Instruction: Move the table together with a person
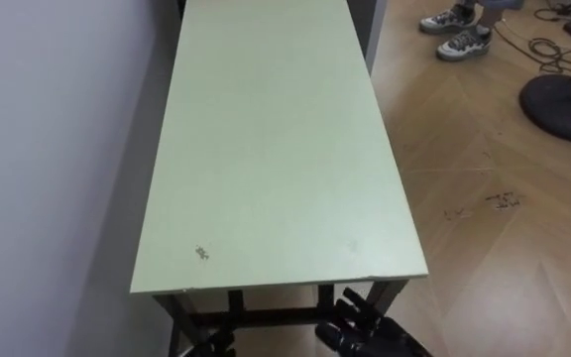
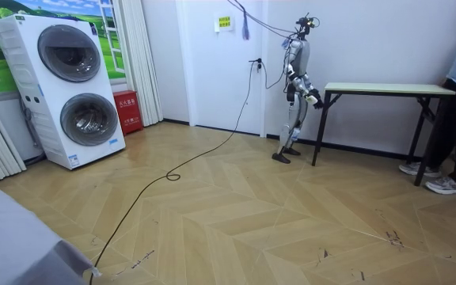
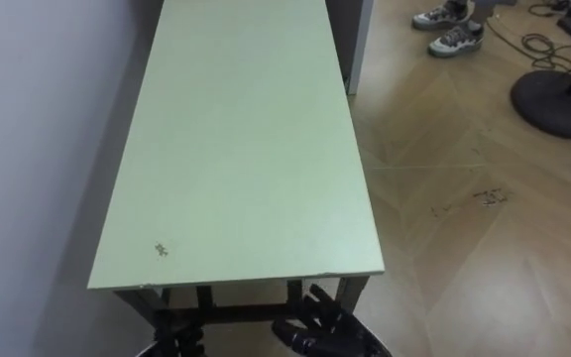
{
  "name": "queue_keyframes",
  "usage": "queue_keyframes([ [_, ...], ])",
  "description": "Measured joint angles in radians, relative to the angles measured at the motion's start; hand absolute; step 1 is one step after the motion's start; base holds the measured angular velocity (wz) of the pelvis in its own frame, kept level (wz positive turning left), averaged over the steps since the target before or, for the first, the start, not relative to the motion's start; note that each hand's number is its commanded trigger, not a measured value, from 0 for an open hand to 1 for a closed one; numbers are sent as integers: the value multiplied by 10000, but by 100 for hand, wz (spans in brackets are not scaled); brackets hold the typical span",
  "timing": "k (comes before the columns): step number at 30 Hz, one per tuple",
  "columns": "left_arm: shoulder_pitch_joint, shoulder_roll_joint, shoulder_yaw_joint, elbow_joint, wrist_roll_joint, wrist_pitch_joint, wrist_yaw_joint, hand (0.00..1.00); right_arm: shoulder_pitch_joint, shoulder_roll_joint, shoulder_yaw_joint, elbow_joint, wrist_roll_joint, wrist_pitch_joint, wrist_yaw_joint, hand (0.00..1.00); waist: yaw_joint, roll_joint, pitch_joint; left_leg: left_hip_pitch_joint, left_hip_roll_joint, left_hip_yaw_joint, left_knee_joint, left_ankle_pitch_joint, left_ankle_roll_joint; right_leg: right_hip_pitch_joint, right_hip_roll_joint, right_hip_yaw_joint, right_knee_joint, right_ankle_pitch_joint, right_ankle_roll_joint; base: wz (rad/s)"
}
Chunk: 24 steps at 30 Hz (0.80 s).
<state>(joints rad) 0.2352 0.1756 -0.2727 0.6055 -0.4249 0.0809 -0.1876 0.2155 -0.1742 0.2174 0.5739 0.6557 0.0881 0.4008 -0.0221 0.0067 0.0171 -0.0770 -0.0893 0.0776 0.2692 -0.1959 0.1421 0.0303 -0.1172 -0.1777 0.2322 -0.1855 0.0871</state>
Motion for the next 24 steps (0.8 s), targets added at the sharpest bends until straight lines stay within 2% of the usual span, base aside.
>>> queue_keyframes([
  [4,-42,27,110,541,58,-141,204,0,-131,-105,-22,662,-980,-39,-451,0,21,-67,-50,34,6,-13,-4,0,-3,85,-2,-152,-120,12,-17,1],
  [9,-82,21,304,1297,66,-309,529,0,-250,-135,-9,1885,-1554,-326,-863,0,48,-66,-42,159,32,-19,-18,-27,-33,220,28,-159,-140,24,-36,0],
  [13,-114,22,577,2022,399,-391,898,0,-399,-154,-44,3179,-1818,-337,-1382,0,39,-86,-45,199,70,-10,-12,-57,-64,209,62,-173,-130,26,-39,-2],
  [17,-59,-8,739,2439,463,-455,1320,0,-281,-171,-65,3643,-1955,-338,-1785,0,9,-89,-48,220,74,3,-30,-56,-68,216,67,-165,-137,26,-39,0],
  [21,-102,-72,935,3017,459,-881,1774,0,-290,-127,-143,4189,-1952,-513,-1999,0,2,-129,-44,324,73,11,-67,-55,-67,355,64,-173,-137,27,-40,0],
  [24,-86,-97,1051,3374,495,-1045,1989,0,-306,-55,-264,4516,-1936,-736,-2098,0,3,-147,-77,379,72,1,-103,-66,-76,418,68,-192,-132,28,-42,0],
])
